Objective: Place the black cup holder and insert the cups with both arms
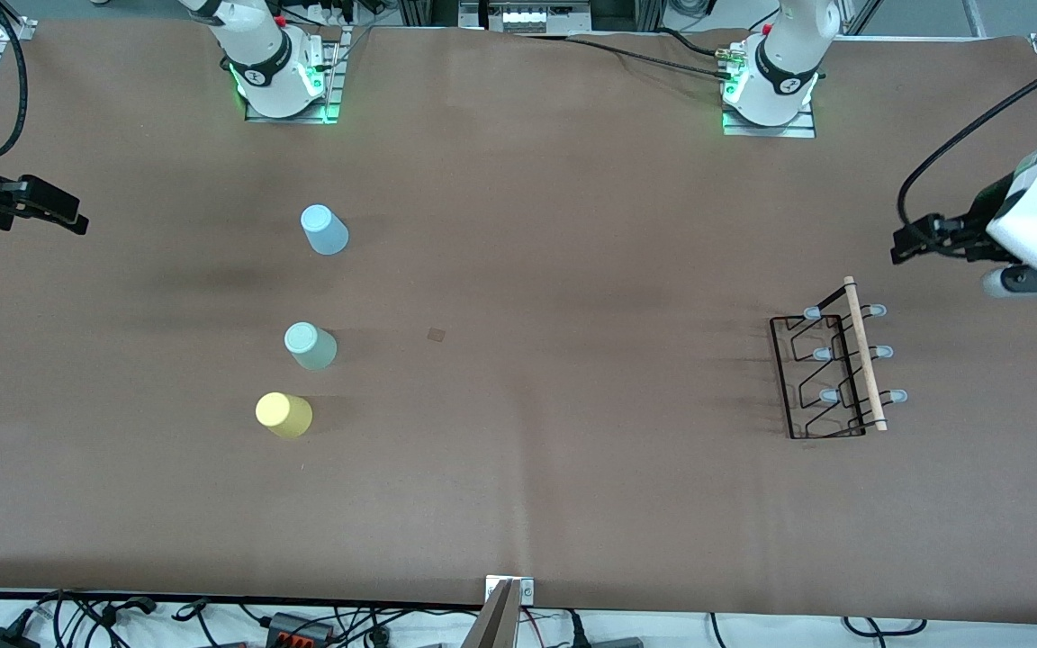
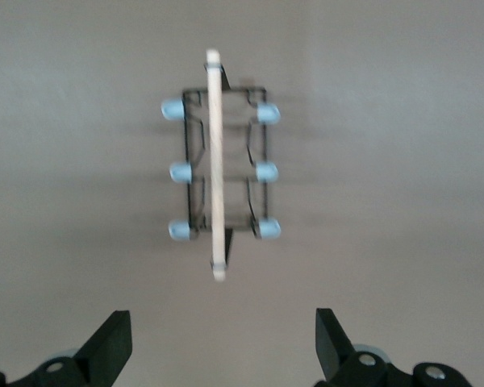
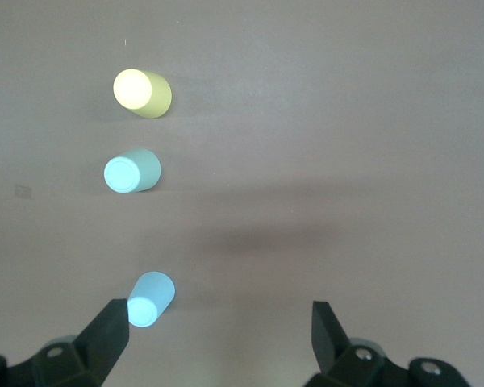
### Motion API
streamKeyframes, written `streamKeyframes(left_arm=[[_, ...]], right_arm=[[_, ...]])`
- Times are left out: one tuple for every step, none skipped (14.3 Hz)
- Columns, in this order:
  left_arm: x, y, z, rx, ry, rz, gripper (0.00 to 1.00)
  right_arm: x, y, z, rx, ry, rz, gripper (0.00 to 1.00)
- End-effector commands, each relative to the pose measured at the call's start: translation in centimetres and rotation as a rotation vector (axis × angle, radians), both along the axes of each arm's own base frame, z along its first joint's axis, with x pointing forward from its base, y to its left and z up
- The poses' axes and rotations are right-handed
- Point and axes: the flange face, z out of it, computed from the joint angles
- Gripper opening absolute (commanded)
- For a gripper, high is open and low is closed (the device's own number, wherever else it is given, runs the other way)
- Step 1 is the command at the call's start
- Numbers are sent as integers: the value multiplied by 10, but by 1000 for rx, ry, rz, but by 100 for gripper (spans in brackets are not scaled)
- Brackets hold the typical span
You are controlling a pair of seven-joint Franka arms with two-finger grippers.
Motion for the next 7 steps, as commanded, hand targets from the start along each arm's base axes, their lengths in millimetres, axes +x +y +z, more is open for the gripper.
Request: streamKeyframes(left_arm=[[-5,18,-77,17,-56,5,100],[-4,21,-96,12,-69,8,100],[-2,24,-109,7,-70,10,100],[3,29,-119,1,-73,17,100],[8,30,-132,-5,-80,19,100],[13,30,-147,-15,-86,20,100],[16,31,-157,-20,-90,20,100]], right_arm=[[2,-3,4,14,-8,11,100],[2,-2,4,15,-9,11,100],[2,-2,4,15,-12,11,100],[3,-2,3,15,-8,11,100],[3,-2,1,14,-2,14,100],[3,0,1,15,-3,17,100],[3,2,2,15,-5,20,100]])
